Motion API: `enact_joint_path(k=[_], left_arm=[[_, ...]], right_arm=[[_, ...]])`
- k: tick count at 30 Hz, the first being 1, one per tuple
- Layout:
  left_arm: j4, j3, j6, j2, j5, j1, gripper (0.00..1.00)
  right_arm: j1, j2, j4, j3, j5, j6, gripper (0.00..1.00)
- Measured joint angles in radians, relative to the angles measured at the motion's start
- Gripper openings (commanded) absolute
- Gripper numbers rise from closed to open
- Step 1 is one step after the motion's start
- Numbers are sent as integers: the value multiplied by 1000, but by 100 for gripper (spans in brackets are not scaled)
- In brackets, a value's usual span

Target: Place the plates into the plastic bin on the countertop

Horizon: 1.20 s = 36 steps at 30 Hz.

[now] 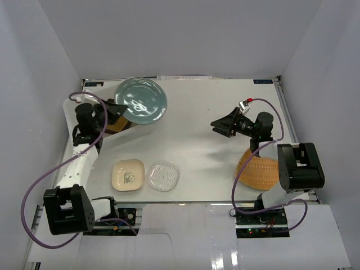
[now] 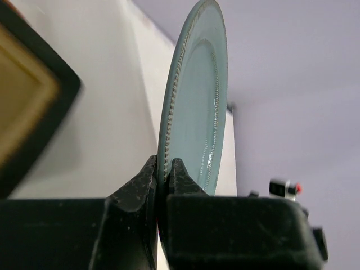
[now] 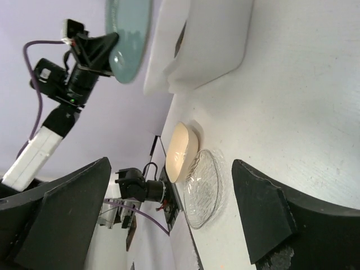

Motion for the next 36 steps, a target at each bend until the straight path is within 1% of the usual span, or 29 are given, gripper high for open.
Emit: enact_joint_path(k=[4, 6, 8, 11, 17, 18, 20, 21, 23, 24, 25, 26, 27, 29, 32, 33, 35, 36], left_arm=[[-10, 6, -32, -39, 13, 217, 0], [-18, 5, -46, -27, 22, 287, 0], [-24, 4, -53, -1, 28, 334, 0], [-45, 4, -45, 53, 20, 371, 0], [-91, 21, 14, 203, -35, 377, 0], [-97, 27, 17, 226, -42, 377, 2], [-97, 35, 16, 256, -42, 378, 9], [-97, 44, 21, 263, -45, 378, 21], [-100, 60, 45, 275, -57, 377, 40], [-99, 66, 52, 280, -59, 377, 54], [-101, 72, 58, 280, -62, 377, 81], [-102, 77, 66, 280, -64, 377, 91], [-100, 81, 70, 279, -67, 377, 98], [-109, 84, 77, 268, -81, 377, 98], [-135, 84, 99, 240, -113, 375, 98], [-145, 84, 107, 224, -127, 373, 98], [-171, 83, 127, 193, -161, 368, 98], [-182, 82, 137, 172, -177, 365, 98]], right_arm=[[96, -35, -294, 65, 89, -225, 91], [147, -49, -403, 89, 137, -315, 91], [196, -62, -492, 106, 181, -391, 90], [270, -74, -608, 131, 253, -486, 90], [417, -81, -761, 159, 406, -616, 86], [442, -81, -780, 164, 430, -631, 85], [492, -81, -818, 176, 475, -656, 83], [515, -81, -833, 184, 499, -667, 82], [566, -81, -863, 203, 546, -688, 80], [590, -81, -874, 214, 572, -695, 78], [618, -80, -890, 229, 602, -706, 74], [649, -78, -911, 250, 636, -719, 74], [674, -74, -924, 269, 661, -727, 74], [742, -57, -961, 321, 727, -750, 76], [838, -9, -1003, 407, 814, -777, 83], [871, 11, -1021, 439, 844, -787, 84], [927, 53, -1050, 488, 896, -803, 85], [953, 77, -1067, 513, 925, -810, 83]])
